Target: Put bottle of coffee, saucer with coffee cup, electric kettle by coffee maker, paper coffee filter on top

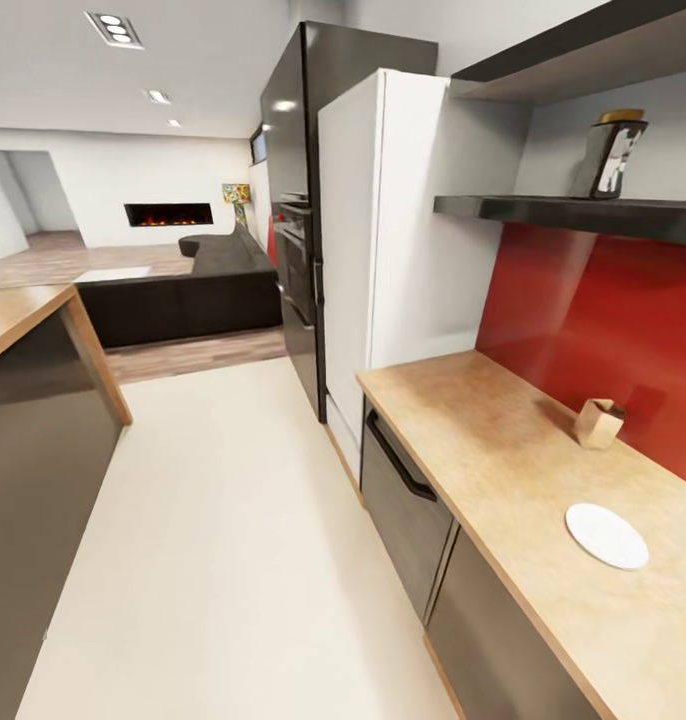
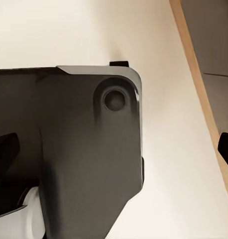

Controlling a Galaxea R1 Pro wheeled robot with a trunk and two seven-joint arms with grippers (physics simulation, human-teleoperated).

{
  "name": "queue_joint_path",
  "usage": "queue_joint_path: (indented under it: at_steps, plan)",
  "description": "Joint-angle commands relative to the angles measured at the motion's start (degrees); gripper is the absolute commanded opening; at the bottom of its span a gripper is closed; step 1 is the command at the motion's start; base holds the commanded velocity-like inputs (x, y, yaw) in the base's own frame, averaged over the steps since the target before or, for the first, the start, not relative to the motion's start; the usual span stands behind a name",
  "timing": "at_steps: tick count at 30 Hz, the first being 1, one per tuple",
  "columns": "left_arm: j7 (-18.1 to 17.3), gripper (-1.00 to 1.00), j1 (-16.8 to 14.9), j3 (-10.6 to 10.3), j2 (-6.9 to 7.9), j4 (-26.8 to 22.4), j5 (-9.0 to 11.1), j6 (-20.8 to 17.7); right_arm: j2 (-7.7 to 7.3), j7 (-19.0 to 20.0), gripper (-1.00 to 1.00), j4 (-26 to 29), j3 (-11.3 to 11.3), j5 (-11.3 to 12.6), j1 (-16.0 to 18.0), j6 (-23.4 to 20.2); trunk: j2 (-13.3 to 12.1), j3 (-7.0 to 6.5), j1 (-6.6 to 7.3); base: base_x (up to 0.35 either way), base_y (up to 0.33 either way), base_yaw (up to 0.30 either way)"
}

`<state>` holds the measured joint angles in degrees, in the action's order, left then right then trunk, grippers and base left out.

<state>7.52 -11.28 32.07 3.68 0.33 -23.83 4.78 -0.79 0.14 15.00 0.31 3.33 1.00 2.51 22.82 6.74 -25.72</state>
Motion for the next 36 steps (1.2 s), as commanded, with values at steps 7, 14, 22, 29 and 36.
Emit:
queue_joint_path:
  at_steps: [7, 14, 22, 29, 36]
  plan:
    - [0.3, 1.0, -0.1, 0.5, 0.1, 0.1, -0.5, 1.3, 0.0, 0.0, 1.0, -0.1, 0.1, 0.4, 0.1, 0.2, 0.1, -0.09, -0.06, 0.29, 0.197, -0.24]
    - [0.3, 1.0, -0.1, 0.5, 0.1, 0.1, -0.5, 1.4, -0.01, 0.0, 1.0, -0.1, 0.2, 0.3, 0.1, 0.2, 0.1, -0.29, -0.06, 0.206, 0.278, -0.246]
    - [0.3, 1.0, -0.1, 0.5, 0.1, 0.1, -0.5, 1.4, 0.01, 0.1, 1.0, -0.1, 0.2, 0.3, 0.1, 0.2, 0.1, -0.49, -0.06, 0.207, 0.278, -0.248]
    - [0.3, 1.0, -0.1, 0.5, 0.1, 0.1, -0.5, 1.4, 0.0, 0.1, 1.0, -0.1, 0.2, 0.3, 0.1, 0.2, 0.1, -0.5, -0.06, 0.286, 0.208, -0.26]
    - [0.3, 1.0, -0.1, 0.5, 0.1, 0.1, -0.5, 1.4, 0.0, 0.1, 1.0, -0.1, 0.2, 0.3, 0.1, 0.2, 0.1, -0.5, -0.06, 0.301, 0.178, -0.262]
